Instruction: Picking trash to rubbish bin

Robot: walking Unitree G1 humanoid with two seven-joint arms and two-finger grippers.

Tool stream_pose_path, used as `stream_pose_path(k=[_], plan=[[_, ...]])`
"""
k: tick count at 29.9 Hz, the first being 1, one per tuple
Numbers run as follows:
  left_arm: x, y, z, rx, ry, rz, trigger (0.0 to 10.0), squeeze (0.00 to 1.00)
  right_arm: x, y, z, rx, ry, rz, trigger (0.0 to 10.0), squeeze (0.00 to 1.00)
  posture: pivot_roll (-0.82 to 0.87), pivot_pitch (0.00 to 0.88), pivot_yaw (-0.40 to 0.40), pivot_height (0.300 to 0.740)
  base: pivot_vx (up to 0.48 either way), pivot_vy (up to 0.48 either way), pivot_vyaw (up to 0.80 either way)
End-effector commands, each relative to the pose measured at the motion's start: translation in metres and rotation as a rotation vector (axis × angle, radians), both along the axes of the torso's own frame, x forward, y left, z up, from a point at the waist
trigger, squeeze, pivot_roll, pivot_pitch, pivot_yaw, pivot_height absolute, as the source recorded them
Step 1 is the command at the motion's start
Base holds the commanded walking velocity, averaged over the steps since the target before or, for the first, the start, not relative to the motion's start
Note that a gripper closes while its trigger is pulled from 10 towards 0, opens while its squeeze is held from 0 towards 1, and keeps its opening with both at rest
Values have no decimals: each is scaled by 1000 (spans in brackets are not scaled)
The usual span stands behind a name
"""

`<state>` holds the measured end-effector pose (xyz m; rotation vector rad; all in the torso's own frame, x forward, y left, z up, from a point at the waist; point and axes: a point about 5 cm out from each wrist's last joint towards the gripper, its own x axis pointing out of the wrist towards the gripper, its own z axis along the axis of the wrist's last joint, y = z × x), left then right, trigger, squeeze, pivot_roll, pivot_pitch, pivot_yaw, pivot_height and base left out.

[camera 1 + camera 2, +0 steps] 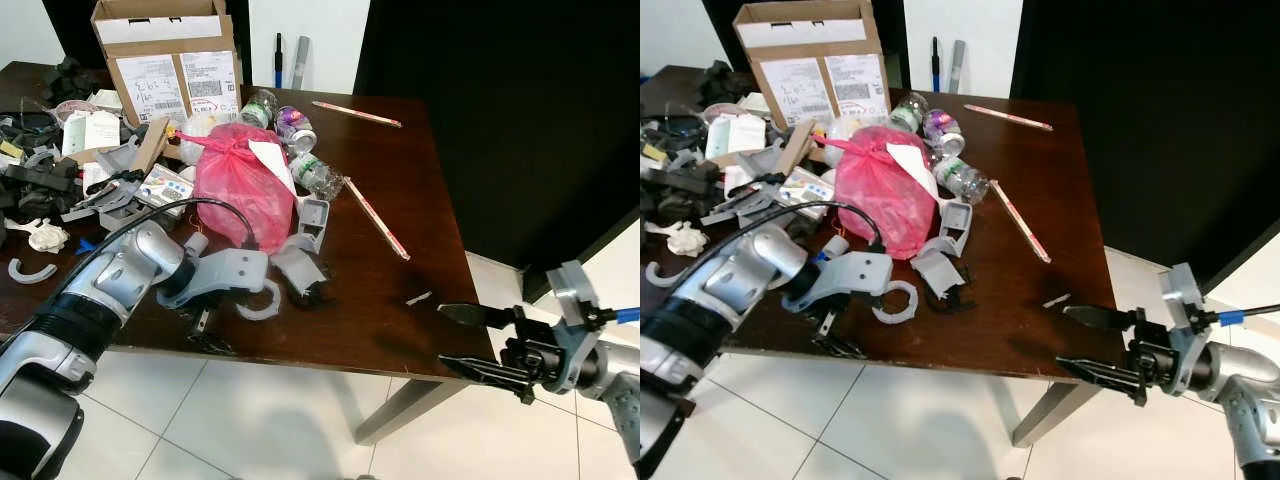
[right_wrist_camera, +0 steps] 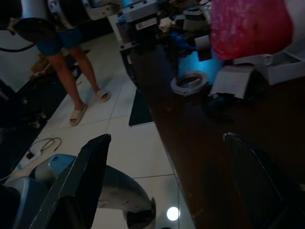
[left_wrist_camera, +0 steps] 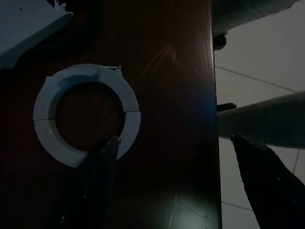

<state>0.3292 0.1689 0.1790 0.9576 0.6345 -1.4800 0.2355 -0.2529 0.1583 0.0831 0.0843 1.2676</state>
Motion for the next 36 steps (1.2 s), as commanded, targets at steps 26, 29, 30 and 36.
stream_pose_path(k=[26, 29, 30, 36], plan=[[-8, -5, -34, 172, 52, -87, 0, 0, -1, 5, 3, 13, -19, -8, 10000, 0, -24, 155, -20, 740, 0, 0, 0], [-9, -7, -36, 167, 38, -95, 2431, 0, 0, 5, 2, 13, -20, -11, 10000, 0, -22, 156, -21, 740, 0, 0, 0], [-8, -8, -36, 164, 32, -96, 7451, 27, 0, 5, 2, 12, -20, -12, 10000, 0, -22, 156, -21, 740, 0, 0, 0], [-7, -9, -29, 141, 22, -104, 10000, 1000, 1, 5, 2, 12, -19, -14, 10000, 0, -21, 157, -23, 740, 0, 0, 0]])
